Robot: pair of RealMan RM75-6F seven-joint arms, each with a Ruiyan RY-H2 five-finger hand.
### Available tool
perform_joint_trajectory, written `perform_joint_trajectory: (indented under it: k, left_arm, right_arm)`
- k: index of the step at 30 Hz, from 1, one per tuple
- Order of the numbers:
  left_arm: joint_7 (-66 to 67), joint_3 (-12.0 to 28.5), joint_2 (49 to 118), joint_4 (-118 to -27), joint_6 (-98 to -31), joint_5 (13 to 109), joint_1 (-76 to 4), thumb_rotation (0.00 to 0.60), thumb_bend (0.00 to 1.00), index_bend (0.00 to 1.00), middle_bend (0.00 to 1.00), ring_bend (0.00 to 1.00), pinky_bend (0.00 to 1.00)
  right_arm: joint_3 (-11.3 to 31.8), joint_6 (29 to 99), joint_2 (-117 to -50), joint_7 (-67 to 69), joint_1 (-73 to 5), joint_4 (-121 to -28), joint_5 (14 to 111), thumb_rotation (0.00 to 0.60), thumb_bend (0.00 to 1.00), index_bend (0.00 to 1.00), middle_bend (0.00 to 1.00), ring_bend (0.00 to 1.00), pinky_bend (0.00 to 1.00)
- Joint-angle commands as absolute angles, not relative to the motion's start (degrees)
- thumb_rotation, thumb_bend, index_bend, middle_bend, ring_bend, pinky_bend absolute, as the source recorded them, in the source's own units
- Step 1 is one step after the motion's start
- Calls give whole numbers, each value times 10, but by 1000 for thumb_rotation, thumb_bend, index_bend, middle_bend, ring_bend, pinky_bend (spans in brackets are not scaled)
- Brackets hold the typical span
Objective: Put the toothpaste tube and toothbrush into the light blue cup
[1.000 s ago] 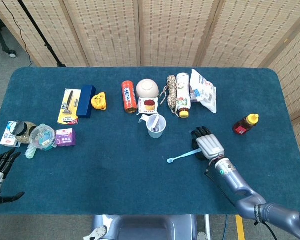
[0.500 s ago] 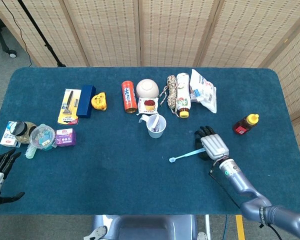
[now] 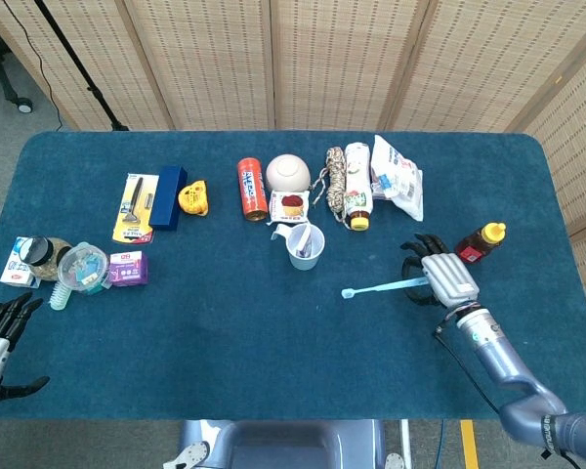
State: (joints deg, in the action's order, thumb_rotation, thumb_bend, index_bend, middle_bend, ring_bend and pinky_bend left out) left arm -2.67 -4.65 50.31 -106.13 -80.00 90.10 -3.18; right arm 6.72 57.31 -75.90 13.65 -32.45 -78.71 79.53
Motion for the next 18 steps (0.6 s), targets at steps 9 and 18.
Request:
perform_joint_trajectory:
  k: [9, 18]
  left_arm:
    - [-35, -48, 500, -1060, -802, 905, -31, 600, 0, 0, 0, 0, 0]
    - [-38, -49, 499, -1059, -802, 908, -32, 600, 0, 0, 0, 0, 0]
  right_arm:
    - [130, 633, -671, 183, -313, -895, 784, 600, 381, 616, 204, 0, 0]
    - [163, 644, -657, 108, -331, -957, 759, 600, 382, 626, 209, 0, 0]
